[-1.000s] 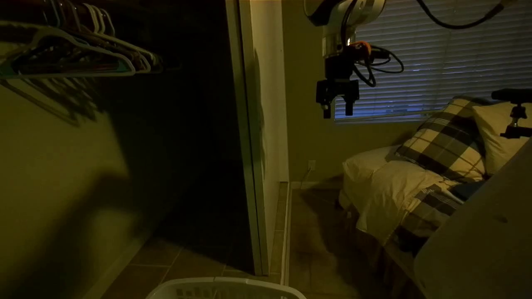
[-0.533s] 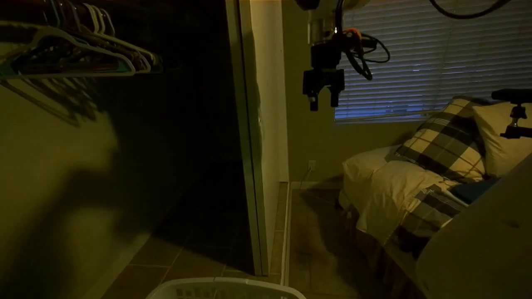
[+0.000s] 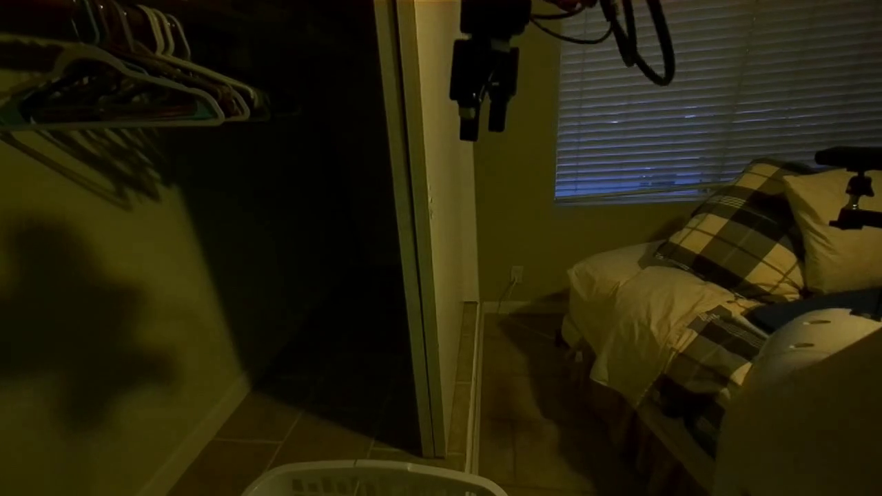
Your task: Pick up the small bottle and place it on the top shelf
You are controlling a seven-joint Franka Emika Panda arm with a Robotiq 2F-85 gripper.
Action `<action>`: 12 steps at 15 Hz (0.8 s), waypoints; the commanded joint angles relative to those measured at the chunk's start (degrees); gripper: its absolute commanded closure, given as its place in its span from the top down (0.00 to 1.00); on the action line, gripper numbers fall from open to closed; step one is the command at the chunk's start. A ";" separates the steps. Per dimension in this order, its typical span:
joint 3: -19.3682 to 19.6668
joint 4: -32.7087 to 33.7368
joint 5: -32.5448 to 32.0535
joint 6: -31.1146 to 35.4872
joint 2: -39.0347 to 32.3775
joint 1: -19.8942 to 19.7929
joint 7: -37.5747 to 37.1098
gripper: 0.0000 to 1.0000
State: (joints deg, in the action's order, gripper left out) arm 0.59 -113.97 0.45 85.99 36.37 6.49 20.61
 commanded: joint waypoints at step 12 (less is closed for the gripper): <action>-5.45 0.71 10.26 -0.01 2.74 12.40 5.50 1.00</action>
State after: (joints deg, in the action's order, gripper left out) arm -4.51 -113.46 10.43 86.15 39.19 19.54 25.84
